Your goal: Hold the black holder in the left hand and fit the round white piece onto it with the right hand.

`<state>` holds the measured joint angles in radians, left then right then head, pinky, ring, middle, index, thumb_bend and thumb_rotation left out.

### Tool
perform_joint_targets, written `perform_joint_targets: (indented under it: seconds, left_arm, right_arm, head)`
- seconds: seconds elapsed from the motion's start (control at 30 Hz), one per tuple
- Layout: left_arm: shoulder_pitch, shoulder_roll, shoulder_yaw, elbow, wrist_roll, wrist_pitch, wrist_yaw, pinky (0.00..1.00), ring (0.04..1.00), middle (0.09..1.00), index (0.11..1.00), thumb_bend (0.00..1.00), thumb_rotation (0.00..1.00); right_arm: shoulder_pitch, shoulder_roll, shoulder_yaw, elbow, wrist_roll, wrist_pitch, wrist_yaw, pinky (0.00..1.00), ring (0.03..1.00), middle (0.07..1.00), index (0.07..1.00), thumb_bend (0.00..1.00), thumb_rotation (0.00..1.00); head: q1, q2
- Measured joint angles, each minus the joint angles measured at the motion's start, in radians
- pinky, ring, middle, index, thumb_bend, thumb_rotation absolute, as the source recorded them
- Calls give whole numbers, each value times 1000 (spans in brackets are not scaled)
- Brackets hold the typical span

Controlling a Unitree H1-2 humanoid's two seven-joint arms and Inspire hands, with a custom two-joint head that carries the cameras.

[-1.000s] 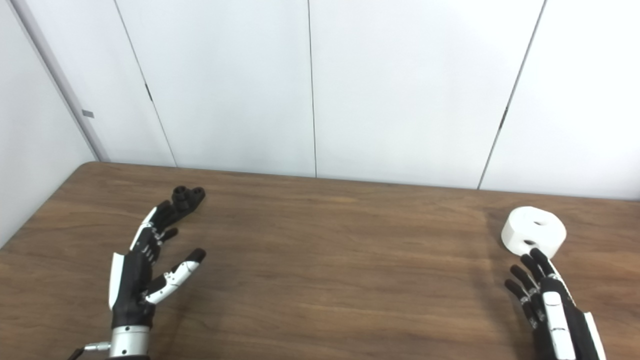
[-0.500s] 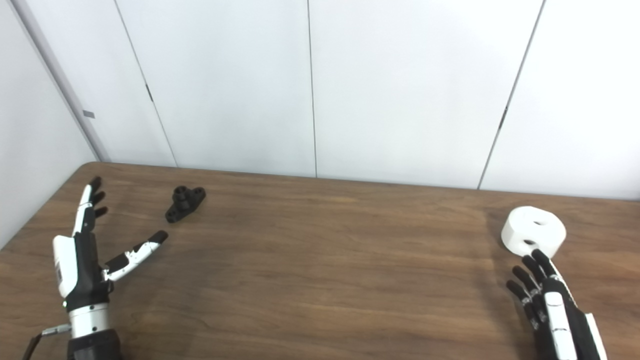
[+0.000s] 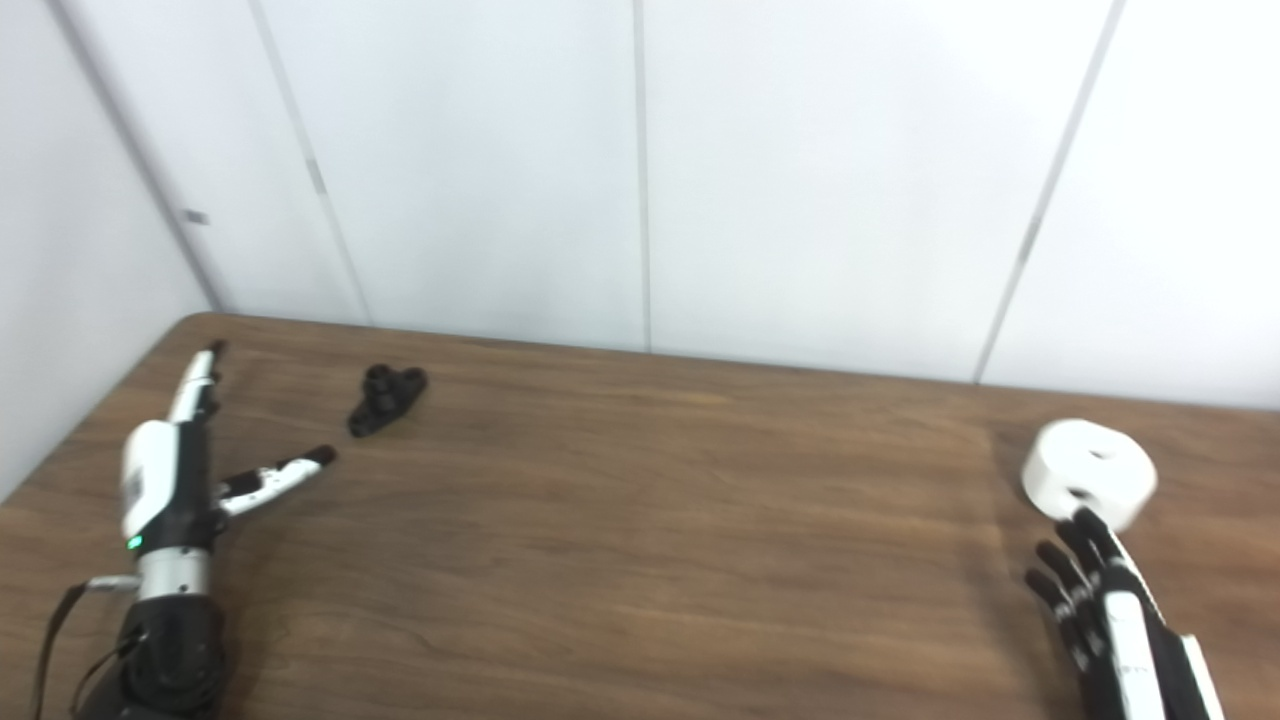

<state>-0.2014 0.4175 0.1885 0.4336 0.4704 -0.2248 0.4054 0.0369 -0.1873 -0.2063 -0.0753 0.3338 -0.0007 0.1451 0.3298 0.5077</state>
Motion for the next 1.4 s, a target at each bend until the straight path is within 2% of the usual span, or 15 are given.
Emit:
perform_joint_targets:
  seconds: [0.1, 0.2, 0.3, 0.43, 0.5, 0.73, 0.83, 1.1, 1.2, 1.27, 1.33, 1.4]
  left_arm:
    - [-29, 32, -31, 55, -14, 15, -53, 885, 971, 987, 947, 1000, 362]
    - [-51, 59, -62, 85, -14, 49, -104, 926, 984, 994, 945, 1000, 371]
    - [-64, 72, -80, 107, -22, 69, -143, 889, 968, 981, 930, 1000, 364]
    - [-72, 86, -88, 125, -46, 71, -146, 860, 955, 965, 915, 1000, 386]
    - [-77, 95, -96, 126, -52, 74, -154, 884, 960, 965, 912, 1000, 391]
    - [-90, 111, -109, 117, -90, 114, -212, 910, 979, 975, 920, 1000, 364]
    - [-91, 120, -124, 103, -92, 138, -229, 912, 974, 969, 898, 1000, 371]
    - [-101, 134, -148, 78, -94, 192, -263, 928, 993, 967, 860, 1000, 386]
    - [-104, 134, -153, 67, -99, 209, -282, 935, 999, 963, 850, 1000, 352]
    - [-106, 133, -153, 68, -103, 210, -283, 931, 998, 959, 845, 1000, 340]
    - [-109, 132, -156, 72, -104, 204, -281, 856, 955, 939, 829, 1000, 331]
    - [-118, 130, -156, 79, -105, 190, -264, 859, 953, 934, 825, 1000, 311]
  right_arm:
    - [1, -1, -1, 0, 0, 0, 1, 873, 896, 921, 908, 294, 791]
    - [1, -1, 0, -1, -3, 0, 1, 864, 893, 918, 905, 298, 789]
    - [2, -1, 0, -1, -5, 0, 1, 866, 895, 921, 904, 300, 788]
    - [3, -1, -1, -1, -4, 0, 0, 865, 898, 916, 905, 311, 779]
    - [4, -1, 0, -1, -4, 0, 1, 870, 902, 918, 910, 309, 772]
    - [7, -1, 2, -3, -3, 0, 2, 871, 907, 929, 921, 308, 792]
    - [7, -1, 2, -4, -4, 0, 2, 867, 900, 925, 917, 311, 789]
    - [8, 2, 8, -18, -4, 2, 1, 859, 896, 915, 903, 294, 754]
    - [8, 3, 8, -18, -4, 3, 1, 846, 896, 915, 901, 296, 731]
    - [8, 8, 9, -21, -4, 5, -2, 840, 893, 913, 899, 303, 723]
    - [8, 13, 11, -22, -7, 6, -3, 844, 889, 911, 900, 303, 726]
    - [8, 20, 15, -22, -8, 6, -3, 854, 895, 913, 903, 301, 724]
  head:
    - [0, 0]
    - [-3, 3]
    - [-6, 6]
    - [-6, 6]
    - [-6, 8]
    - [-8, 6]
    - [-9, 9]
    - [-28, 12]
    - [-38, 15]
    - [-44, 14]
    - [-52, 14]
    - [-57, 12]
